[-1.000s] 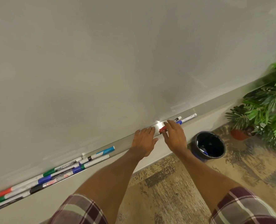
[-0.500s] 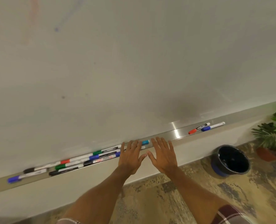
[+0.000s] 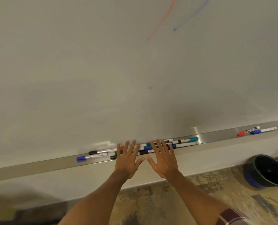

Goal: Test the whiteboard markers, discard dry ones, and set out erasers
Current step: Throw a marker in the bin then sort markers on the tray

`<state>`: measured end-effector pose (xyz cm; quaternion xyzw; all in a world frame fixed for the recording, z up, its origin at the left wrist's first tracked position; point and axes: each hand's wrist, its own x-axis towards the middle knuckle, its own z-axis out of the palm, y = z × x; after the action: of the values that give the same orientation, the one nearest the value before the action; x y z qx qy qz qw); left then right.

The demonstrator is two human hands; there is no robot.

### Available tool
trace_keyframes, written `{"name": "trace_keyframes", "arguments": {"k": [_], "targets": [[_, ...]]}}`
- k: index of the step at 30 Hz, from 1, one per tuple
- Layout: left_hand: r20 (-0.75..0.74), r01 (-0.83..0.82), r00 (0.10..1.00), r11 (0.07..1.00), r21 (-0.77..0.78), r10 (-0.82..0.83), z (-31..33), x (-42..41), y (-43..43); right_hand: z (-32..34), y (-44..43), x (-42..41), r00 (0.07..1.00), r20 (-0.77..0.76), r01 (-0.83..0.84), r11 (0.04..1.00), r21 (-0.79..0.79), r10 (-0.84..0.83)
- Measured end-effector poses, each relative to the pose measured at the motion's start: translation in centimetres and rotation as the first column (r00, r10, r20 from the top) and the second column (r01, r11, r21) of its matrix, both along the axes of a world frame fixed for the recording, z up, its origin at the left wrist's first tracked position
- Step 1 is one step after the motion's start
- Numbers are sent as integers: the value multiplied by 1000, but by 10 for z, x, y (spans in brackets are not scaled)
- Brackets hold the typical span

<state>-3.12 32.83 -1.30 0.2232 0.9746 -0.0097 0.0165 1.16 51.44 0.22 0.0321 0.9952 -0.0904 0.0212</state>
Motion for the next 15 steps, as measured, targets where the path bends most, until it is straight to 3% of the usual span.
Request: {"name": "trace_keyframes", "arguments": {"k": [8,15], "targets": [[109,-98,990,995,32,94,-6,7,-99,-5,-97,-3,999,21,-25,1000,-4,25],[98,-156,984,985,79,148,-18,12,-166,-11,-170,-7,996,-5,-89,996,-23,89]]}}
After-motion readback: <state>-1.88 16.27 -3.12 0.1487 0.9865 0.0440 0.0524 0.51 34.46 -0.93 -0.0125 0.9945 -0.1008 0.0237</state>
